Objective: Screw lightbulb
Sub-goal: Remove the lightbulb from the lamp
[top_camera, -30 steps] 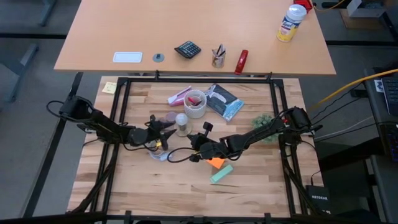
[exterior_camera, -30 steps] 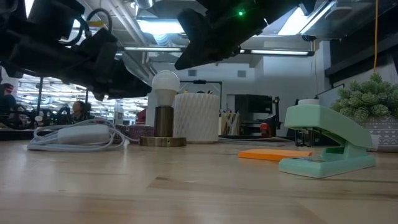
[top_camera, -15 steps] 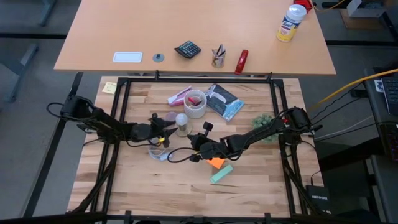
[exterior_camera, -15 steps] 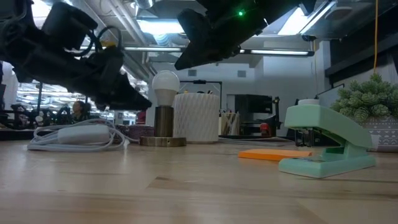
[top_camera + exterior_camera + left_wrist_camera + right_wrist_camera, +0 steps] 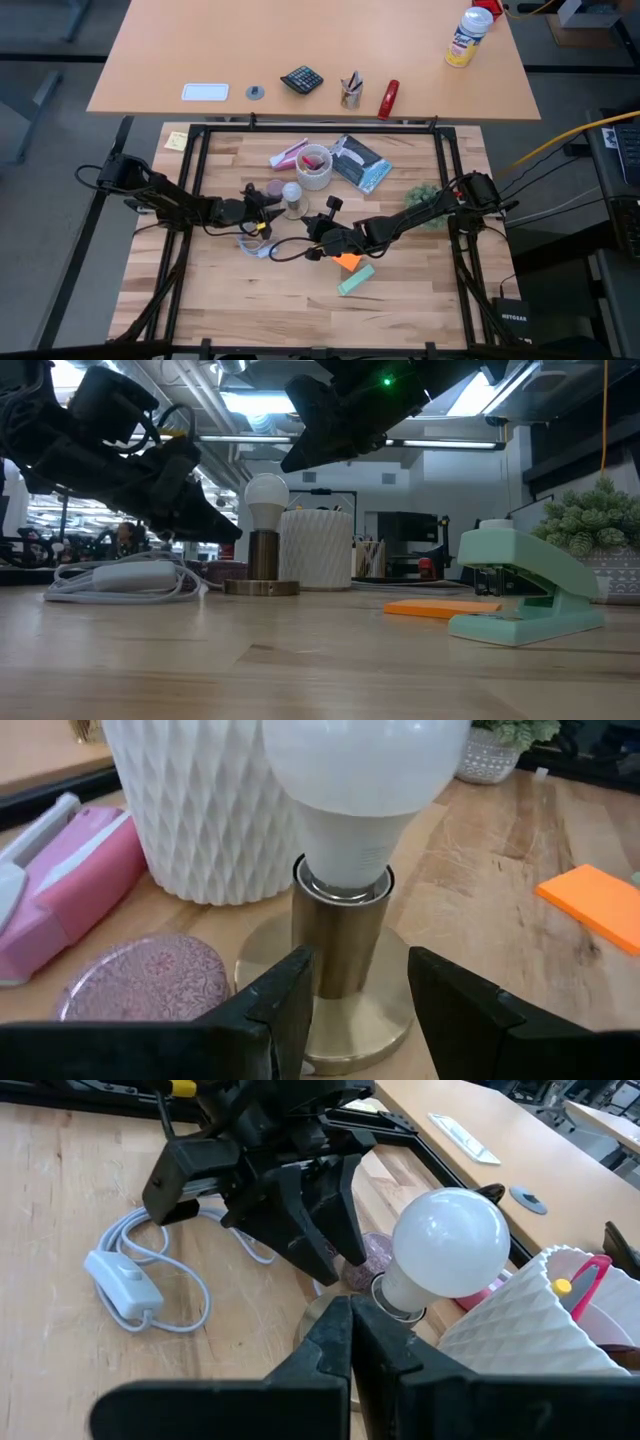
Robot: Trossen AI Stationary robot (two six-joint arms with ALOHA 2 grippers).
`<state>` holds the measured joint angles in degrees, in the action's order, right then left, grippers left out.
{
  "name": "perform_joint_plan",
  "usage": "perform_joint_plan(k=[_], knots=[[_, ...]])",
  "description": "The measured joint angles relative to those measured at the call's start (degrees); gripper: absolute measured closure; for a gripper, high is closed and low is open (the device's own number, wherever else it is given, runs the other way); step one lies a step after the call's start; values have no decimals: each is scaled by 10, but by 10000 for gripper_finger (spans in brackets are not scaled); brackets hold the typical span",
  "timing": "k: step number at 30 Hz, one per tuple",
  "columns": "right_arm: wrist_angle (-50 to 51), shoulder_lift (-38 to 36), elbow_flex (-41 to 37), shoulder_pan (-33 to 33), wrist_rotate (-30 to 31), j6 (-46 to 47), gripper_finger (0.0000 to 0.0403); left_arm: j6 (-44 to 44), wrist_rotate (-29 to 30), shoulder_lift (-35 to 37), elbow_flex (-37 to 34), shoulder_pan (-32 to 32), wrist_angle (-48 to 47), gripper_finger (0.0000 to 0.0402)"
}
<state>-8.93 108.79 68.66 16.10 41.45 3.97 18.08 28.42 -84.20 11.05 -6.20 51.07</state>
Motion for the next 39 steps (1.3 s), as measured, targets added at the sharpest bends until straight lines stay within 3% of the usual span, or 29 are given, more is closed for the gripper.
perform_joint_plan(k=[12, 23, 27, 39], knots=[[0, 0, 0, 0, 0, 0, 397, -55, 2, 0, 27, 24, 8, 246], [0, 0, 0, 0, -1, 0, 397, -67, -38, -10, 38, 50, 13, 246], [1, 0, 0, 0, -1, -2, 397, -68, -67, -47, 56, 52, 19, 246], [2, 0, 0, 0, 0, -4, 397, -133, -60, -164, 140, 52, 65, 246]])
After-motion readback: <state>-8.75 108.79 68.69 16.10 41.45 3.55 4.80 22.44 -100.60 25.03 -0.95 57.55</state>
